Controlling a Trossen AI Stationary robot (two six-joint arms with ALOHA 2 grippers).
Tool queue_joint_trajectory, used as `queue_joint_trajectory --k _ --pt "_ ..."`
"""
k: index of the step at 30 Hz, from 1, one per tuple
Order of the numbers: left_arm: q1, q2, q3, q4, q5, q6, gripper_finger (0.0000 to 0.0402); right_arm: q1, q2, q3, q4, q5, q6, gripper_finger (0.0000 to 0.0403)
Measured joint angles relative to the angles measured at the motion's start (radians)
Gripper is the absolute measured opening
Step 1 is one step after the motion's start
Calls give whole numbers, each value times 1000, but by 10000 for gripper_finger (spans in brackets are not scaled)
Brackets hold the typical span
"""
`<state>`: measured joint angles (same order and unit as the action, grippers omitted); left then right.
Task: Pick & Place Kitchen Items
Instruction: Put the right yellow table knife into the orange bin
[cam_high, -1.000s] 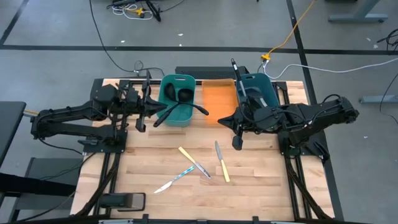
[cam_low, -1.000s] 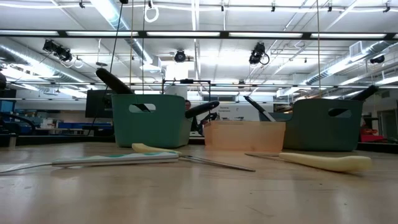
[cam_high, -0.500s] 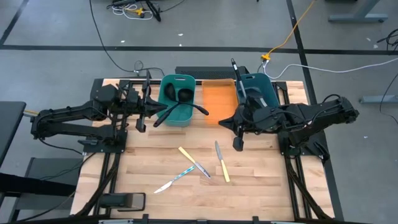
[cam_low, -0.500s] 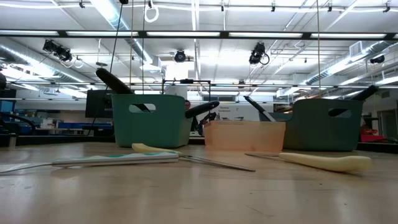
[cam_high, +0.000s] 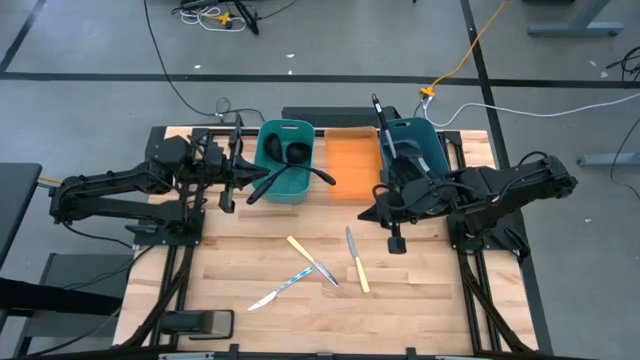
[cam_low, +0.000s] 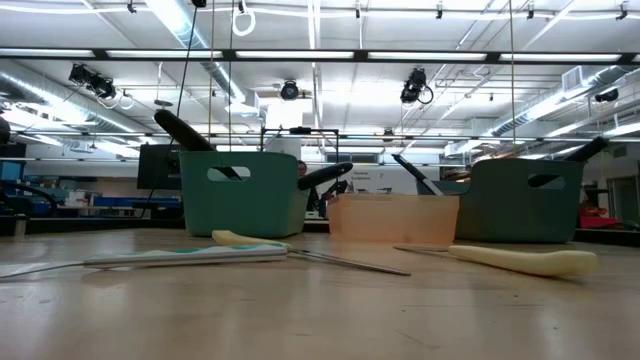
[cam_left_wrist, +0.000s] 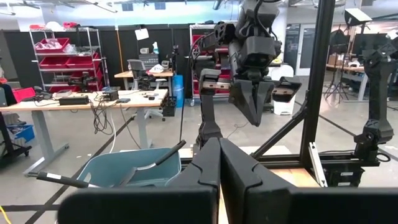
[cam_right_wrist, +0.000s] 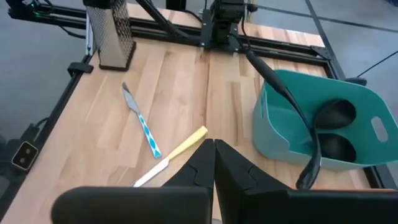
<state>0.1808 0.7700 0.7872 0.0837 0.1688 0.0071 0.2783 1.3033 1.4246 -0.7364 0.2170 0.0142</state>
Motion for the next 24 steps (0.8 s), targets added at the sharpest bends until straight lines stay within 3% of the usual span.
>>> queue_joint_trajectory --k 10,18,24 --pt "0 0 0 1 0 0 3 0 20 0 -44 -17 -22 8" --pt "0 0 0 1 0 0 28 -2 101 0 -116 -103 -109 11" --pt "0 0 0 2 0 -2 26 -2 175 -1 -151 -105 -145 25"
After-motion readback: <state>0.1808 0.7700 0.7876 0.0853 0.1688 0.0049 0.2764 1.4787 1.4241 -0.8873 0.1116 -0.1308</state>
